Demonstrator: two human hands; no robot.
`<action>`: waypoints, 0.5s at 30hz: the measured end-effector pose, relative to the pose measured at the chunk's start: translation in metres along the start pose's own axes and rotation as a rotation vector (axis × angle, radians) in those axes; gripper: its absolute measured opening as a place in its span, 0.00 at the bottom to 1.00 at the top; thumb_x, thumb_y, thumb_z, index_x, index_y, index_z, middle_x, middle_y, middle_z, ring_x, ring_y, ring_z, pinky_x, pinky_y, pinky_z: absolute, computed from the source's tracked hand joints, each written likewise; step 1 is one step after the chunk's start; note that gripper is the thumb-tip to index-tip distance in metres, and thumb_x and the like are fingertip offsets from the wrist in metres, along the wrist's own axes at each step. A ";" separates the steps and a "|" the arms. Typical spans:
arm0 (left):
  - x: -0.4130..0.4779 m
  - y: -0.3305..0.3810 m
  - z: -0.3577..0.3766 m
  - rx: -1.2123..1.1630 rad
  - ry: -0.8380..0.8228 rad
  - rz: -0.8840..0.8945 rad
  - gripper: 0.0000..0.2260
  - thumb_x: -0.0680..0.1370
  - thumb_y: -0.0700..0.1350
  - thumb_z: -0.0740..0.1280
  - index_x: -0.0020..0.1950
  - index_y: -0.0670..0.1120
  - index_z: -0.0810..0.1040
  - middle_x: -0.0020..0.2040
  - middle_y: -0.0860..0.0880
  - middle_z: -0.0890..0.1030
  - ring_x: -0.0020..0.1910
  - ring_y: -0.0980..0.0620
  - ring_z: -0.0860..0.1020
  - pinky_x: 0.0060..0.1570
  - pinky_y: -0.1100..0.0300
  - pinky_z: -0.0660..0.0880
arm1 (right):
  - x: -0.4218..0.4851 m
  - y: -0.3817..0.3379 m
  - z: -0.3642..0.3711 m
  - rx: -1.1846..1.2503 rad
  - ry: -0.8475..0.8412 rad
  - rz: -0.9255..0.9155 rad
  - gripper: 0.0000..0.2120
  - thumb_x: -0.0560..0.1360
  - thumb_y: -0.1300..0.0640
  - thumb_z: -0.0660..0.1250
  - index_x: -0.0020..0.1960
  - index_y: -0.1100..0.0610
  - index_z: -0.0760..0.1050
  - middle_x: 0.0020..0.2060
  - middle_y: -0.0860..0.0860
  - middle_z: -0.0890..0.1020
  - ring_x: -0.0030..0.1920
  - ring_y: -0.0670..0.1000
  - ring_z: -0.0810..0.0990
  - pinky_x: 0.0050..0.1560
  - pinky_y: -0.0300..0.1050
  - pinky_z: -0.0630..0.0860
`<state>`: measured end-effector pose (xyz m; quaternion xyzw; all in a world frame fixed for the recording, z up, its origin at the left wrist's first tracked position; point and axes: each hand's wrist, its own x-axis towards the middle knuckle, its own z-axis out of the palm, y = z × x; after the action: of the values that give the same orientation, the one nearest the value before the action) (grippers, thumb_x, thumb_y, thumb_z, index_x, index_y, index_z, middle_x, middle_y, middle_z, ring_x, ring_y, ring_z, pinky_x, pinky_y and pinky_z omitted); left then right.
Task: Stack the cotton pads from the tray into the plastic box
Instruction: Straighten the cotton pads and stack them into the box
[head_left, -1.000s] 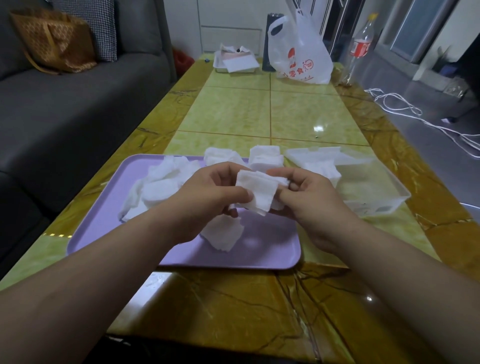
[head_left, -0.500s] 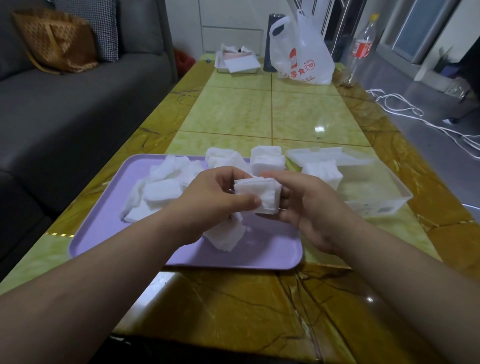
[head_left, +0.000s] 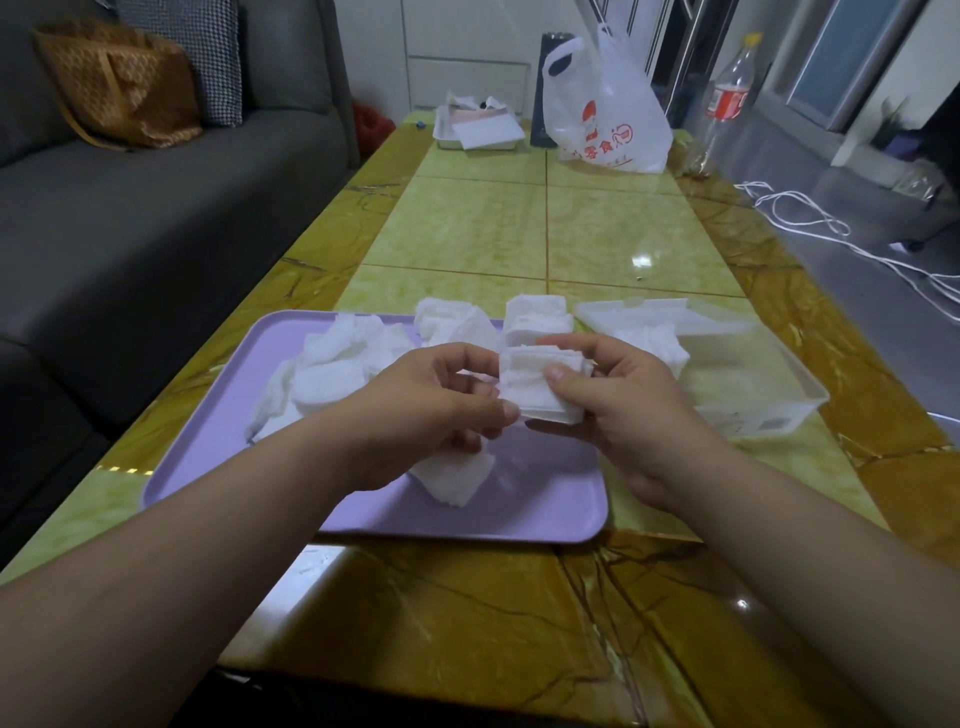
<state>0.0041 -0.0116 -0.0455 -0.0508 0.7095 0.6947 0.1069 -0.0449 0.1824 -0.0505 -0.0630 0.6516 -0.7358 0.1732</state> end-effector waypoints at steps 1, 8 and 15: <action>0.000 0.000 -0.001 -0.016 -0.006 -0.021 0.12 0.75 0.33 0.74 0.56 0.42 0.79 0.39 0.44 0.79 0.37 0.48 0.78 0.37 0.57 0.73 | 0.001 0.000 -0.001 0.013 0.005 0.005 0.11 0.79 0.68 0.68 0.53 0.55 0.84 0.53 0.60 0.87 0.53 0.62 0.87 0.51 0.62 0.84; -0.002 0.003 -0.004 0.001 0.055 -0.043 0.03 0.77 0.35 0.73 0.49 0.39 0.81 0.39 0.41 0.80 0.34 0.51 0.79 0.35 0.61 0.77 | 0.005 0.000 -0.003 0.099 0.107 0.035 0.08 0.80 0.68 0.67 0.53 0.58 0.81 0.54 0.60 0.84 0.48 0.60 0.86 0.45 0.60 0.85; -0.006 0.014 -0.014 -0.085 0.112 0.031 0.07 0.74 0.33 0.72 0.46 0.42 0.76 0.45 0.37 0.86 0.39 0.45 0.82 0.36 0.56 0.72 | 0.004 0.005 -0.004 -0.101 0.218 -0.063 0.08 0.81 0.64 0.67 0.56 0.54 0.79 0.54 0.53 0.83 0.49 0.52 0.86 0.45 0.53 0.86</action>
<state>0.0053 -0.0254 -0.0308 -0.0833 0.6848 0.7219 0.0541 -0.0488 0.1840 -0.0568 -0.0117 0.7005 -0.7096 0.0750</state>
